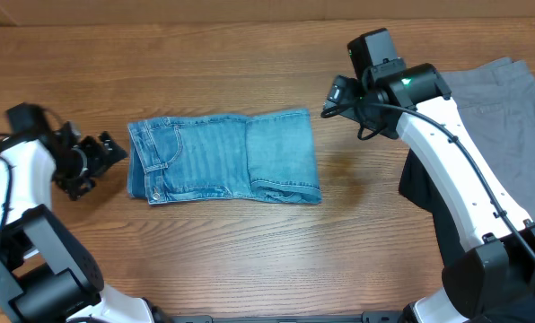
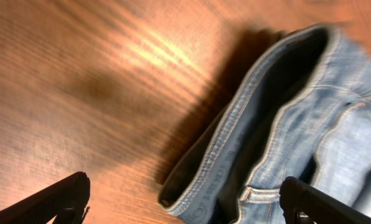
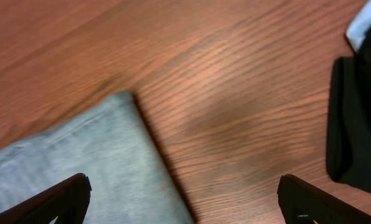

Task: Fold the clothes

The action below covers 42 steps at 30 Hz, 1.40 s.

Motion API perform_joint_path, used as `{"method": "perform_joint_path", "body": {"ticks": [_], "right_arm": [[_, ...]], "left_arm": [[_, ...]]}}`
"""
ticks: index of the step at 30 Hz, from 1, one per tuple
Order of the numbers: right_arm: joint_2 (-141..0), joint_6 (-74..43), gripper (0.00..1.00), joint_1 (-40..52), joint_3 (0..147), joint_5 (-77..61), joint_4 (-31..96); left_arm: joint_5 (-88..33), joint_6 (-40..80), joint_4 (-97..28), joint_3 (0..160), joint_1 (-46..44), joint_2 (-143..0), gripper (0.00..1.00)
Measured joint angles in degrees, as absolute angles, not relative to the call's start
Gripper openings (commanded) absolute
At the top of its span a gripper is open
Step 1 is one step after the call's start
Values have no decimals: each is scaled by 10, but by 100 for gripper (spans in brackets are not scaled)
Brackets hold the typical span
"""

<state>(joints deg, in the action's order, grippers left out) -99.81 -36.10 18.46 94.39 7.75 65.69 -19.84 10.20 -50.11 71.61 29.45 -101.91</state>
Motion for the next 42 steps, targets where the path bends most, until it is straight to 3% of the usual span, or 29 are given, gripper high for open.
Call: {"method": "perform_joint_path", "body": {"ticks": [7,22,24,26,33,39,42], "right_arm": [[-1009,-360,100,181,933,75,656],[-1022,-359,100,181,932,49,664],[-1022,-360,100,181,932,48,658],[-1022,-359,100,181,932,48,655],[-1022,-359,100,181,932,40,656],[-1022,-360,100,181,932,32,657],[-1023,-359,100,182,932,29,657]], "left_arm": [[-300,20,-465,716,303,-1021,100],[-373,-48,-454,721,277,-1140,98],[-375,-50,-459,721,268,-1141,91],[-375,-52,-463,721,252,-1143,77],[-326,-25,-451,721,186,-1148,4],[-252,52,-472,743,156,-1146,4],[-202,91,-540,766,157,-1146,4]]}}
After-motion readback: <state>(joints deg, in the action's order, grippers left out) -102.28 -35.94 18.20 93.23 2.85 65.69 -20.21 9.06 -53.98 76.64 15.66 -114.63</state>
